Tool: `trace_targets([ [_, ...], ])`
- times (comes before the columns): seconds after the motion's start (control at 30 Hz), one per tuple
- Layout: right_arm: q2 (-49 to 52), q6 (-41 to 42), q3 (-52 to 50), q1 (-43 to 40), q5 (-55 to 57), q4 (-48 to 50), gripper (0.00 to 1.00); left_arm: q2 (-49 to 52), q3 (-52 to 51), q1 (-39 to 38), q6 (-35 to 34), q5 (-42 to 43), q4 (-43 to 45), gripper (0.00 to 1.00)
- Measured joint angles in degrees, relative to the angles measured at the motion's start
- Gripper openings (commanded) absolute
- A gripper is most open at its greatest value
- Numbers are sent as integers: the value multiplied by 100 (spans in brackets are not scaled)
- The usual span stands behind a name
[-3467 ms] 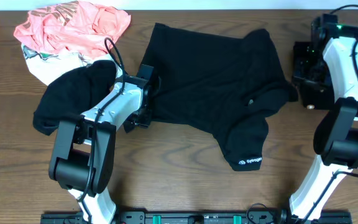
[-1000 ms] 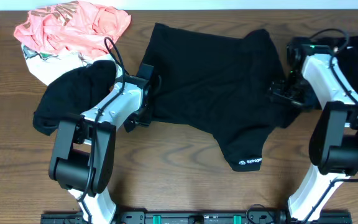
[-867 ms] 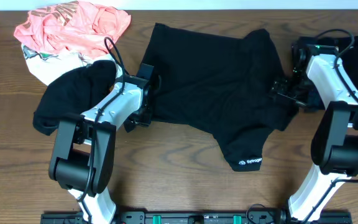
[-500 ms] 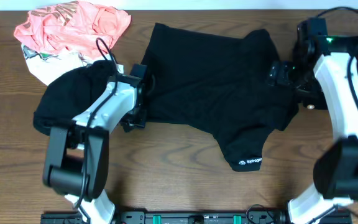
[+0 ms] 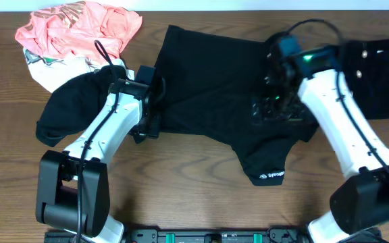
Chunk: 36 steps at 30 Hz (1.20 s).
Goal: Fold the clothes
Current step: 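Move the right gripper to the shirt's bottom right hem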
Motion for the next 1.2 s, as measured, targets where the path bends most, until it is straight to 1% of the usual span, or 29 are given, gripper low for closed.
trace_targets([
  [0.13,-63,407,-522,490,192,155,99,0,-22,0,31,28,87,64],
  [0.23,-280,734,-1040,844,310,374,99,0,-164,0,136,31,315,64],
  [0.47,-1386,1421,-2297,1449,498,894,94,0,-605,0,345,44,852,64],
  [0.6,-2013,1766,-3095,1705,544,1438,89,0,-756,0,391,50,1178,62],
  [0.8,-2319,2319,-4207,1816,551,2516,79,0,-807,0,330,90,1482,62],
  [0.83,-2319,2376,-4367,1816,551,2708,79,0,-811,0,297,94,1506,61],
  [1.0,-2319,2518,-4975,1816,553,3414,77,0,-824,0,184,144,1526,58],
  [1.2,-2319,2551,-5331,1805,553,3982,76,0,-874,0,146,341,1733,57],
])
